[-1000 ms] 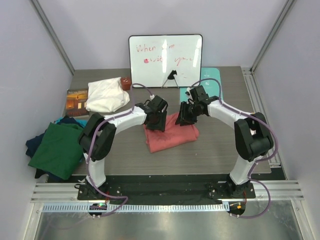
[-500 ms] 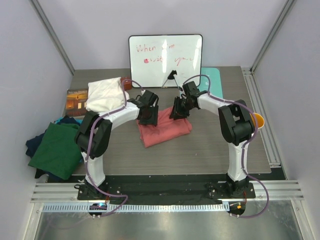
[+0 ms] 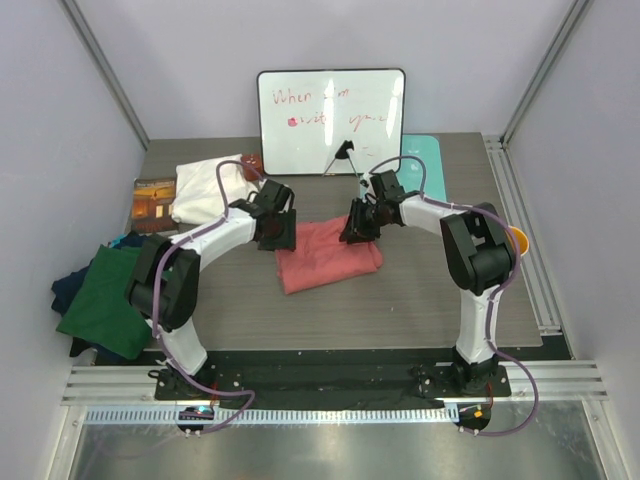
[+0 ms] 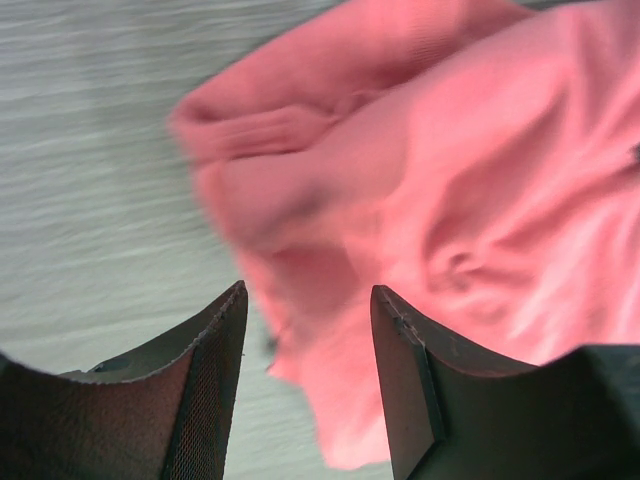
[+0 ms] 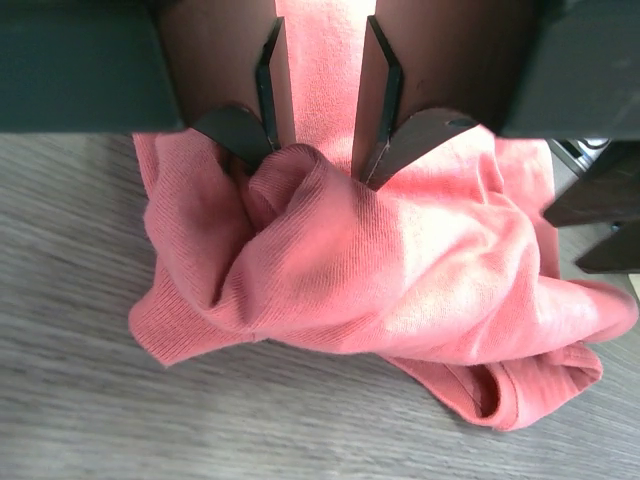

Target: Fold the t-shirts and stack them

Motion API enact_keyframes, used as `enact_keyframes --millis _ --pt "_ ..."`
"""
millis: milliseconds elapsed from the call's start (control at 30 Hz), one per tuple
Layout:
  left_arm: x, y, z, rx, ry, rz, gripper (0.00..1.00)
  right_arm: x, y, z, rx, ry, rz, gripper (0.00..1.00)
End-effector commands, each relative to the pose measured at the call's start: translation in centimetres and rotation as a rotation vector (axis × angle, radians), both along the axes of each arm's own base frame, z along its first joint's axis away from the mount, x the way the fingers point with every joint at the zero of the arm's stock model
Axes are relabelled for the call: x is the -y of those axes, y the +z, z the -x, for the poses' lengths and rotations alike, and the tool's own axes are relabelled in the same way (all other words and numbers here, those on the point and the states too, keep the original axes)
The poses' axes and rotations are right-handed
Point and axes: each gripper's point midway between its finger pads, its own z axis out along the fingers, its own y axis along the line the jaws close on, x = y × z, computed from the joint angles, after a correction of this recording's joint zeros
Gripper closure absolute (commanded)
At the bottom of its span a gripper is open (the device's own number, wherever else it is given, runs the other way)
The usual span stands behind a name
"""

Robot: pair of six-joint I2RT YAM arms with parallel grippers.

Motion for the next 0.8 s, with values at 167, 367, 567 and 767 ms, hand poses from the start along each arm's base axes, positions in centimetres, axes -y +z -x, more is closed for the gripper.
enact_keyframes --millis 167,367,567,767 --pt "-3.5 1.6 1.3 -0.004 0.015 -0.064 0.47 3.2 -4.1 4.5 -0.147 -0.027 0.123 0.66" --pt "-3.4 3.2 0.6 0.031 0.026 -0.040 0.47 3.1 -0.9 4.9 -0.103 -0.022 0.086 0.65" --pt "-2.2 4.3 -1.3 0.047 0.016 -0.006 0.47 2.3 5.7 1.9 0.035 -0.015 0.060 0.63" --pt "-0.4 5.4 -3.4 0.066 -0.003 0.040 0.46 2.0 7.3 -0.7 0.065 -0.004 0.082 0.62"
